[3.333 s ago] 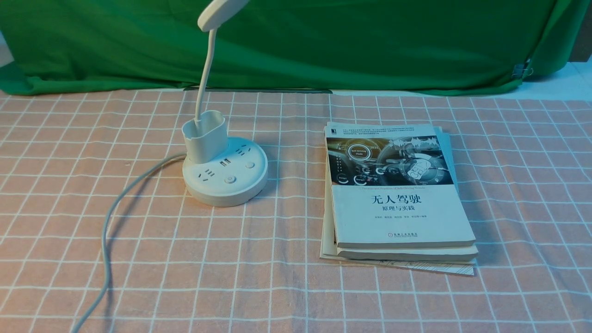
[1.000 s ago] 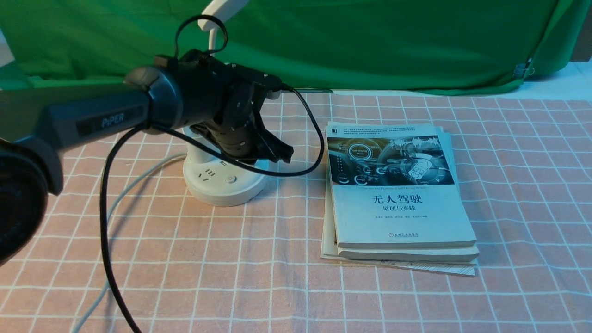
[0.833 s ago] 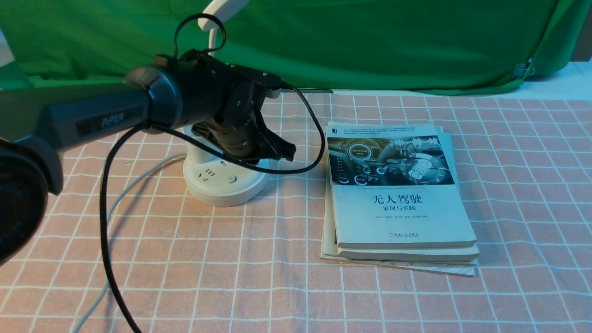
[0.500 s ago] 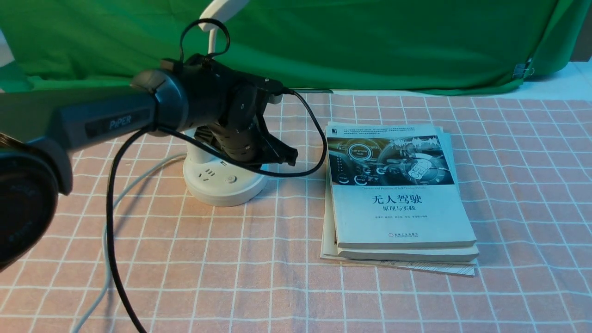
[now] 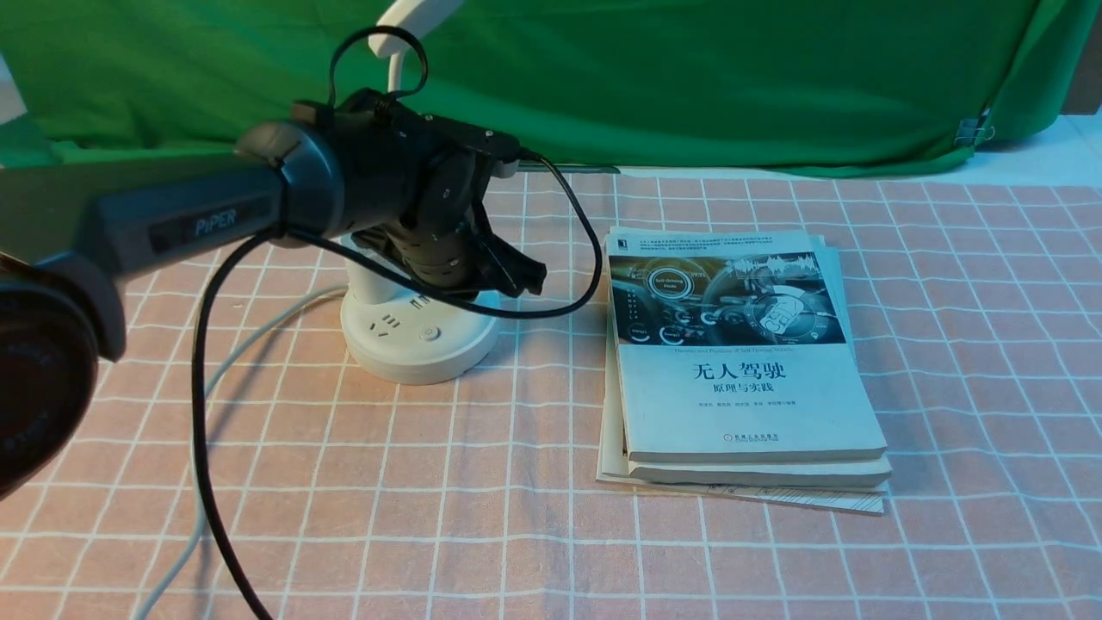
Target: Turn on the table lamp on the pink coffee tablecloth with your hand.
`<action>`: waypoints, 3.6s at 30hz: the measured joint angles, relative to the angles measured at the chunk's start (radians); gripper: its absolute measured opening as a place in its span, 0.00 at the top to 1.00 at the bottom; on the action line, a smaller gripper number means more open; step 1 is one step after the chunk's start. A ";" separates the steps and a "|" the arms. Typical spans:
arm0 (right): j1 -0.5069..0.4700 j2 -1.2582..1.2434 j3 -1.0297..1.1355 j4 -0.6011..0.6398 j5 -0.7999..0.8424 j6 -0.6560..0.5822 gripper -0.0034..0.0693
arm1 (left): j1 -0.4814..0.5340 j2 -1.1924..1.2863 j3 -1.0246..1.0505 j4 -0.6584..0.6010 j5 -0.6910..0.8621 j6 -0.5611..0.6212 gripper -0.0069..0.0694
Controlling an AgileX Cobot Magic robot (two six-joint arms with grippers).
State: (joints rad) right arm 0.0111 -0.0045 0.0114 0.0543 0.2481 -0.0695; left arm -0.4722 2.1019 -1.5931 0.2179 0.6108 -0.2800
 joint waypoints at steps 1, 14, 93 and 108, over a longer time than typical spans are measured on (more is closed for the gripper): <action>0.000 0.000 0.000 0.000 0.000 0.000 0.63 | 0.000 0.006 0.000 -0.002 -0.001 -0.005 0.88; 0.000 0.000 0.000 0.000 -0.001 0.000 0.63 | 0.000 0.023 -0.002 -0.026 0.011 -0.009 0.88; 0.000 0.000 0.000 0.000 -0.001 0.000 0.63 | 0.046 -2.044 1.299 -0.165 -0.273 0.076 0.88; 0.000 0.000 0.000 0.000 0.000 0.000 0.63 | 0.484 -2.102 1.595 -0.337 -0.509 0.187 0.88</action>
State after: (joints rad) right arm 0.0111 -0.0045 0.0114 0.0543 0.2477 -0.0695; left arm 0.0116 0.0000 0.0021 -0.1195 0.1023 -0.0930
